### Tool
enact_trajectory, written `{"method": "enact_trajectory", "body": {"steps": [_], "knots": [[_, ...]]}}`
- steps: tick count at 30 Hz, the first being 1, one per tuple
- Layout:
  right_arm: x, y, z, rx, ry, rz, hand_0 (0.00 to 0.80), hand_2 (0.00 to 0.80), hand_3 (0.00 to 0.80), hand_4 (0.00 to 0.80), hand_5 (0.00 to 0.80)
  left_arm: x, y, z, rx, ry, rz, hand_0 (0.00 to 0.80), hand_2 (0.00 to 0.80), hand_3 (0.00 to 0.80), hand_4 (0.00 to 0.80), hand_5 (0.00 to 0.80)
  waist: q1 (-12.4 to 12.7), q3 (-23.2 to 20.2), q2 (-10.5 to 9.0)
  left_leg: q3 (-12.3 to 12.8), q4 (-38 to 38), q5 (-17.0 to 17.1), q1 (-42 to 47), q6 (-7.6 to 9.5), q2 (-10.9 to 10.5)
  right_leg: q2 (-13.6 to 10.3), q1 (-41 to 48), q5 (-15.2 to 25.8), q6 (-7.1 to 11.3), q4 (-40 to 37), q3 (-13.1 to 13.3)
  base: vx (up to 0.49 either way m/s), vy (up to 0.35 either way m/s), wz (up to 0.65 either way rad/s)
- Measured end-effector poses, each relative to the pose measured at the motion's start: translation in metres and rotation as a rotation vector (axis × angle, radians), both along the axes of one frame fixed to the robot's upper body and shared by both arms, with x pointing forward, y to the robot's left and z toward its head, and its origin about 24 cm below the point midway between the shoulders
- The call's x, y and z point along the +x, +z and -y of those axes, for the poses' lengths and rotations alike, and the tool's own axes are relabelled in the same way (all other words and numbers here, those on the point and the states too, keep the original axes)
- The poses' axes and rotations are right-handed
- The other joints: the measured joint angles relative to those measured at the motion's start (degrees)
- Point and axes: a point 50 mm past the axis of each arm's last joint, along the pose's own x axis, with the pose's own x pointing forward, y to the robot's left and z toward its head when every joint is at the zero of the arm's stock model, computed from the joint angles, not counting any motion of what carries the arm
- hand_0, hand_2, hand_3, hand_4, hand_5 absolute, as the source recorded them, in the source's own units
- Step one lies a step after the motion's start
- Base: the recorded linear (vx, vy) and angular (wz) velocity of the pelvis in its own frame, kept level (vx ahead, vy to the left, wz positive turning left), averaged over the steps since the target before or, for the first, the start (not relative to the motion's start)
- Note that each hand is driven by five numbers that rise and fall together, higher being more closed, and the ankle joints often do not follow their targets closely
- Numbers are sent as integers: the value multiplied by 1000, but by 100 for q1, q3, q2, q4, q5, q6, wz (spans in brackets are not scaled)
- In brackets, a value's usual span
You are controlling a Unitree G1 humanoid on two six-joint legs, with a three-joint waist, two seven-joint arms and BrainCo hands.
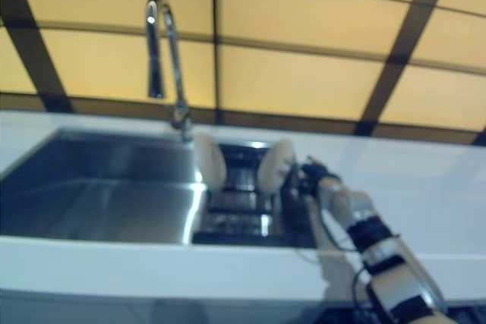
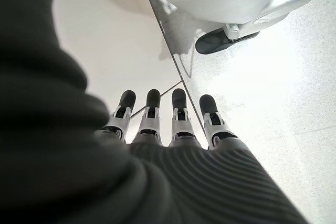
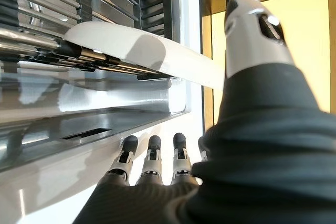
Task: Take plates into dishwasher
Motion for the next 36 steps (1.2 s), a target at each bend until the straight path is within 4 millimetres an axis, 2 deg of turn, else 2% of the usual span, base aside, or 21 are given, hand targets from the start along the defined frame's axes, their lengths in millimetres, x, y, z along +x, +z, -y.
{"method": "enact_trajectory", "body": {"steps": [9, 18, 36], "knots": [[1, -7, -8, 13, 12, -24, 0, 0, 0, 0, 0, 2, 1, 0, 2, -1, 5, 0, 0, 0, 0, 0, 18, 27, -36, -24, 1, 0, -19, 0, -1, 0, -5, -5, -5, 0, -14, 0, 0, 0], [2, -6, -17, 26, 37, -21, 0, 0, 0, 0, 0, 8, 3, -1, 5, -5, 17, 0, 0, 0, 0, 0, 41, 69, -83, -55, 15, 2, -91, -2, -6, 0, -56, -9, -11, 1, -21, 0, 1, 1], [3, -7, -16, 25, 27, -28, 0, 0, 0, 0, 0, 9, 3, -1, 8, -2, 11, 0, 0, 0, 0, 0, 44, 88, -75, -57, 9, 1, -96, -2, -5, 1, -61, -14, -12, 0, -23, 0, 0, 0]]}}
